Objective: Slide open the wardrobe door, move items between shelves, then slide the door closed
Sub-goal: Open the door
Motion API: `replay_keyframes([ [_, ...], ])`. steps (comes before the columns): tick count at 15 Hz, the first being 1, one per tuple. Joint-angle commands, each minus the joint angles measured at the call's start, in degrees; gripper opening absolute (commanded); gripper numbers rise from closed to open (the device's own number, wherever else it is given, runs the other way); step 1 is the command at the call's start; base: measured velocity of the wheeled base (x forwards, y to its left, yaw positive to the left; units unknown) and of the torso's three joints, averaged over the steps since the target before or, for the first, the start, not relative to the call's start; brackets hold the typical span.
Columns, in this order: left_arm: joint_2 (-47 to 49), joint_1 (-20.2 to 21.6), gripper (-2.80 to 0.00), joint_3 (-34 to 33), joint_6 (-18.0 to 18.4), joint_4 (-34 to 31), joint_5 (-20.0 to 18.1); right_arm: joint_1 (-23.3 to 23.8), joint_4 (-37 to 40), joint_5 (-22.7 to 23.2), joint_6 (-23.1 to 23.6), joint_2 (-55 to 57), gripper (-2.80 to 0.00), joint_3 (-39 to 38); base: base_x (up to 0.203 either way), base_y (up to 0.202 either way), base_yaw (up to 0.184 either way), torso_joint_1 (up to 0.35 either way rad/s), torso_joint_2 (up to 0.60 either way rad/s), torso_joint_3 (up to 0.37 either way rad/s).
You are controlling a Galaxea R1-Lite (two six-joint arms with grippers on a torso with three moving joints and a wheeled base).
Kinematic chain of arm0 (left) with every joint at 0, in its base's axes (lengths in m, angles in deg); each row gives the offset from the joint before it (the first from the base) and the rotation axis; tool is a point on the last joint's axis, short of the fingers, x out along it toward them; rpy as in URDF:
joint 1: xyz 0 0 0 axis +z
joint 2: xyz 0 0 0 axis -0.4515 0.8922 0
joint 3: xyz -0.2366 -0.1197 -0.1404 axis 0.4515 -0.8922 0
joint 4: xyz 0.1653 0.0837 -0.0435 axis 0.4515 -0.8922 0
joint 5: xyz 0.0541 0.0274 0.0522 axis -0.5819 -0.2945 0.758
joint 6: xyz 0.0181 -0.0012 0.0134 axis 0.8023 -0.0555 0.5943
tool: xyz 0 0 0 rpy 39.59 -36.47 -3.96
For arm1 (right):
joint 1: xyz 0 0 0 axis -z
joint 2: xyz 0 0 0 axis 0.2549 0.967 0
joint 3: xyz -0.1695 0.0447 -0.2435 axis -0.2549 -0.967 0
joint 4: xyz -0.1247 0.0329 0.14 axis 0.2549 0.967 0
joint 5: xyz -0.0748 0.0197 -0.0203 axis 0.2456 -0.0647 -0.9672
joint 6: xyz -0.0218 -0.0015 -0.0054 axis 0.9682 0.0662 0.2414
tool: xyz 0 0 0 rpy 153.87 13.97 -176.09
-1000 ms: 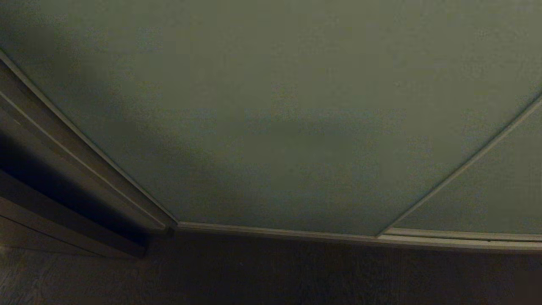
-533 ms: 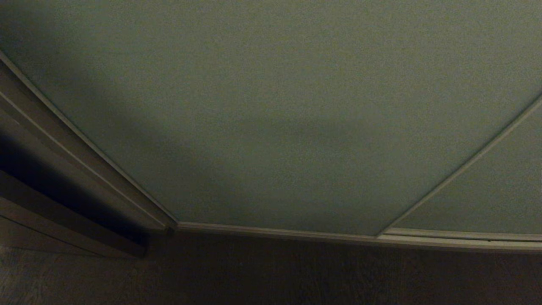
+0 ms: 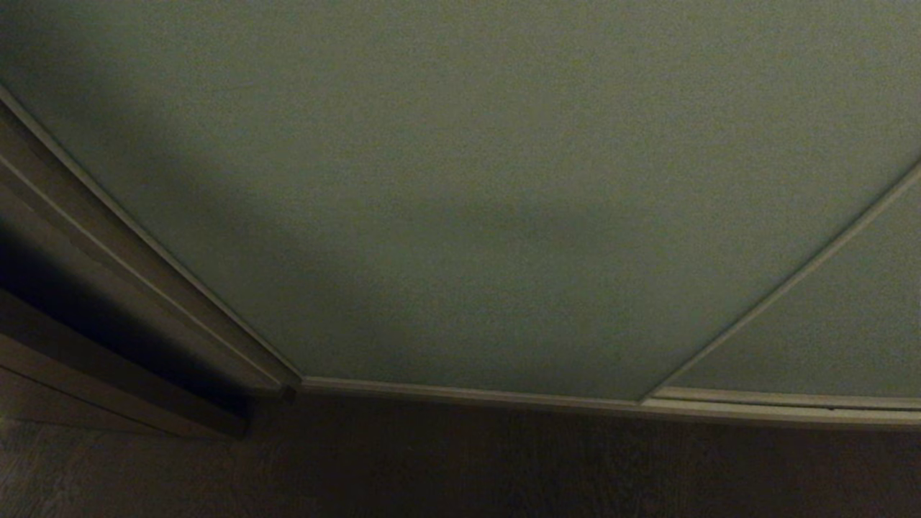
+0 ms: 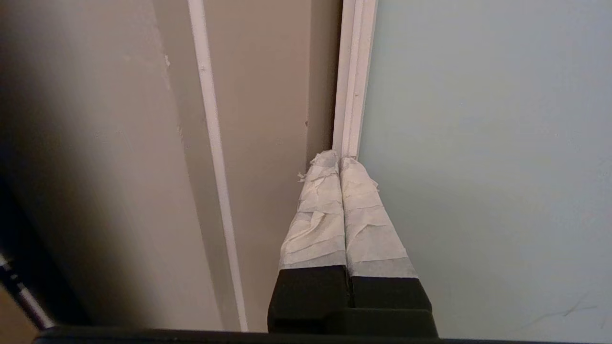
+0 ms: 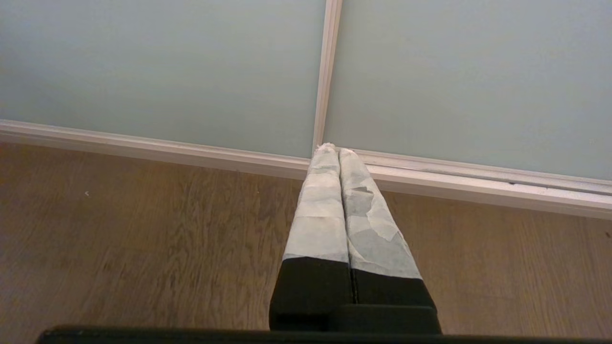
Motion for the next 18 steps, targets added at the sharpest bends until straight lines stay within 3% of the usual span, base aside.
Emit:
replay_keyframes([
  [1, 0.6, 0.0, -2.8, 0.4, -0.1, 0.0, -0.6, 0.0, 0.0, 0.0, 0.0, 0.0, -2.8, -0.1, 0.0, 0.0, 0.0, 0.0, 0.0, 0.0],
  [7, 1.8, 0.0, -2.8, 1.7, -0.1, -0.7, -1.1, 0.0, -0.1, 0.0, 0.0, 0.0, -2.8, -0.1, 0.0, 0.0, 0.0, 0.0, 0.0, 0.0],
  [13, 0.3, -0.3, -2.8, 0.9, -0.1, -1.2, -7.5, 0.0, 0.0, 0.0, 0.0, 0.0, -2.8, -0.1, 0.0, 0.0, 0.0, 0.0, 0.0, 0.0],
  [18, -1.2, -1.6, -2.8, 0.9, -0.1, -5.3, -11.1, 0.0, 0.0, 0.0, 0.0, 0.0, -2.8, -0.1, 0.0, 0.0, 0.0, 0.0, 0.0, 0.0],
])
